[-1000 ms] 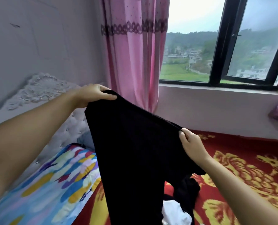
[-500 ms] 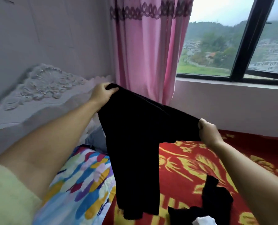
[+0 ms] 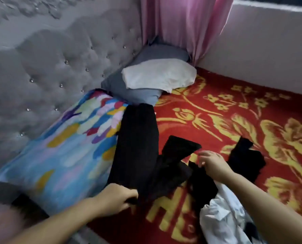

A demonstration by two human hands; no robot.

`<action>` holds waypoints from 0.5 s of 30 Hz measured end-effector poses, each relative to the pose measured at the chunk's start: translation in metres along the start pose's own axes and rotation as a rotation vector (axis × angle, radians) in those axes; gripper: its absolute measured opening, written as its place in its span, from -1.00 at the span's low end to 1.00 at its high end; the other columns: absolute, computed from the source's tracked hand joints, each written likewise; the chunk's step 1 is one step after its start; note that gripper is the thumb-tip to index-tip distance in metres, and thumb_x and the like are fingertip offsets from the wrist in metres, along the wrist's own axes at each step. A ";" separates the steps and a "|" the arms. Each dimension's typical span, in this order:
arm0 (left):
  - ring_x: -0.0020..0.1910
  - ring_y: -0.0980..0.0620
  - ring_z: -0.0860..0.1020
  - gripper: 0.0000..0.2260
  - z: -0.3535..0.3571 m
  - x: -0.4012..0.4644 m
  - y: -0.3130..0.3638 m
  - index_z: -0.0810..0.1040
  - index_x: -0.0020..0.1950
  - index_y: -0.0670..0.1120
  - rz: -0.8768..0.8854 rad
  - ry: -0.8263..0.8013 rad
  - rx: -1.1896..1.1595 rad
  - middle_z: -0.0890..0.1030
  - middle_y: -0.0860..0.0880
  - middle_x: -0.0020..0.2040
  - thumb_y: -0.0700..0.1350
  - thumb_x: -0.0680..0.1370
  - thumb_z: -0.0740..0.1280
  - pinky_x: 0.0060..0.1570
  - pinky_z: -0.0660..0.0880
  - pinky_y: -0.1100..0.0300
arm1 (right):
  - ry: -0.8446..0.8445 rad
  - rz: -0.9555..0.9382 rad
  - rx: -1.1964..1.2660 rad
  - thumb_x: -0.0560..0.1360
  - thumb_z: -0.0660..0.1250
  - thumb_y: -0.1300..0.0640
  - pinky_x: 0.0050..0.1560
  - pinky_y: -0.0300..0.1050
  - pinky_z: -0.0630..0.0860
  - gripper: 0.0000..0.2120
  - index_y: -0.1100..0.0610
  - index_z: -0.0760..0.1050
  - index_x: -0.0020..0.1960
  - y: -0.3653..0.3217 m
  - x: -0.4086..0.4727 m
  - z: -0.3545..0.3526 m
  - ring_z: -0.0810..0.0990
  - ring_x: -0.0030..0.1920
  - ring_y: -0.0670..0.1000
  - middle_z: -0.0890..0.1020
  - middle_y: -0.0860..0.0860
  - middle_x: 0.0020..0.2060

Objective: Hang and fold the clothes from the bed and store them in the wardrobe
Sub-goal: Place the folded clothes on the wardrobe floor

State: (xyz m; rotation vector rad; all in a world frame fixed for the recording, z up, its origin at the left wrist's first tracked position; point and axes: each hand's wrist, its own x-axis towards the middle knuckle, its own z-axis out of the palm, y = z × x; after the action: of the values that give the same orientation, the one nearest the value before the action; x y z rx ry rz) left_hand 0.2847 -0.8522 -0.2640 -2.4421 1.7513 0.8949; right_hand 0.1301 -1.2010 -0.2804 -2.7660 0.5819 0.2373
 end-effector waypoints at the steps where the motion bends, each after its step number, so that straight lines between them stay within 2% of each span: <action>1: 0.12 -0.10 0.54 -0.72 0.050 0.001 -0.003 0.41 0.26 -0.01 -0.025 -0.149 0.073 0.60 -0.06 0.12 -0.07 0.55 0.19 0.00 0.39 0.03 | -0.084 0.043 0.022 0.37 0.25 0.30 0.22 -0.18 0.32 -0.72 -0.01 0.59 -0.07 0.002 -0.009 0.040 0.39 0.37 -0.02 0.49 -0.06 0.30; 2: 0.13 -0.17 0.52 -0.71 0.092 0.005 -0.006 0.37 0.28 -0.07 -0.043 -0.277 0.129 0.58 -0.13 0.13 -0.12 0.56 0.16 -0.03 0.38 -0.01 | -0.134 0.084 0.088 0.36 0.24 0.33 0.09 -0.21 0.37 -0.72 0.01 0.58 -0.11 0.006 -0.017 0.080 0.44 0.31 0.02 0.51 -0.03 0.25; 4: 0.17 -0.23 0.49 -0.69 0.151 0.014 -0.009 0.34 0.32 -0.15 -0.115 -0.433 0.187 0.54 -0.20 0.18 -0.21 0.57 0.13 -0.03 0.38 -0.04 | -0.224 0.187 0.242 0.35 0.19 0.40 -0.12 -0.23 0.36 -0.69 -0.01 0.50 -0.23 0.012 -0.029 0.144 0.54 0.14 0.08 0.52 0.01 0.10; 6: 0.21 -0.23 0.47 -0.70 0.188 0.031 -0.010 0.36 0.32 -0.18 -0.144 -0.516 0.216 0.51 -0.22 0.23 -0.16 0.60 0.16 0.06 0.39 -0.04 | -0.247 0.294 0.343 0.39 0.16 0.39 -0.17 -0.24 0.30 -0.65 -0.07 0.41 -0.28 0.012 -0.033 0.190 0.57 0.03 0.10 0.50 0.00 -0.01; 7: 0.21 -0.21 0.48 -0.69 0.200 0.039 -0.008 0.39 0.30 -0.18 -0.143 -0.516 0.206 0.51 -0.20 0.23 -0.07 0.62 0.17 0.07 0.39 -0.01 | -0.231 0.345 0.366 0.44 0.17 0.35 -0.15 -0.23 0.31 -0.68 -0.07 0.46 -0.21 0.010 -0.033 0.209 0.57 0.03 0.10 0.53 0.01 -0.02; 8: 0.19 -0.17 0.49 -0.67 0.206 0.048 -0.006 0.42 0.27 -0.16 -0.165 -0.461 0.181 0.52 -0.17 0.21 0.02 0.63 0.15 0.03 0.38 0.02 | -0.177 0.395 0.408 0.49 0.19 0.30 -0.10 -0.21 0.34 -0.75 -0.01 0.53 -0.06 0.005 -0.032 0.219 0.57 0.06 0.10 0.57 0.05 0.01; 10: 0.16 -0.09 0.49 -0.68 0.210 0.067 -0.002 0.45 0.20 -0.12 -0.197 -0.224 0.114 0.53 -0.09 0.16 0.07 0.64 0.10 -0.01 0.37 0.07 | -0.028 0.466 0.520 0.55 0.21 0.25 0.04 -0.18 0.38 -0.75 0.16 0.50 0.21 -0.004 -0.020 0.228 0.55 0.13 0.10 0.58 0.10 0.09; 12: 0.16 -0.05 0.46 -0.71 0.205 0.089 0.003 0.43 0.22 -0.10 -0.185 0.023 0.041 0.50 -0.05 0.13 0.04 0.64 0.08 0.01 0.39 0.10 | 0.127 0.497 0.599 0.58 0.21 0.21 0.08 -0.18 0.34 -0.70 0.23 0.43 0.29 -0.015 0.005 0.220 0.51 0.19 0.11 0.53 0.09 0.12; 14: 0.20 -0.02 0.42 -0.65 0.204 0.119 0.004 0.36 0.35 -0.08 -0.185 0.147 -0.014 0.45 -0.03 0.20 0.05 0.65 0.08 0.06 0.41 0.13 | 0.197 0.514 0.626 0.59 0.23 0.13 0.14 -0.16 0.34 -0.62 0.25 0.36 0.37 -0.018 0.039 0.212 0.45 0.26 0.12 0.49 0.10 0.20; 15: 0.23 -0.02 0.39 -0.59 0.203 0.133 0.007 0.28 0.43 -0.08 -0.199 0.166 -0.020 0.41 -0.03 0.25 0.08 0.64 0.08 0.11 0.41 0.14 | 0.179 0.523 0.641 0.59 0.24 0.08 0.22 -0.11 0.35 -0.55 0.24 0.30 0.42 -0.019 0.054 0.208 0.41 0.32 0.13 0.45 0.12 0.28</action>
State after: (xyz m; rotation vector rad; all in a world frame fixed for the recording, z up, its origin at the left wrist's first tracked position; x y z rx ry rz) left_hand 0.2172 -0.9046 -0.4912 -2.7135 1.5102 0.7132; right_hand 0.1670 -1.1362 -0.4832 -1.9915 1.1846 -0.0832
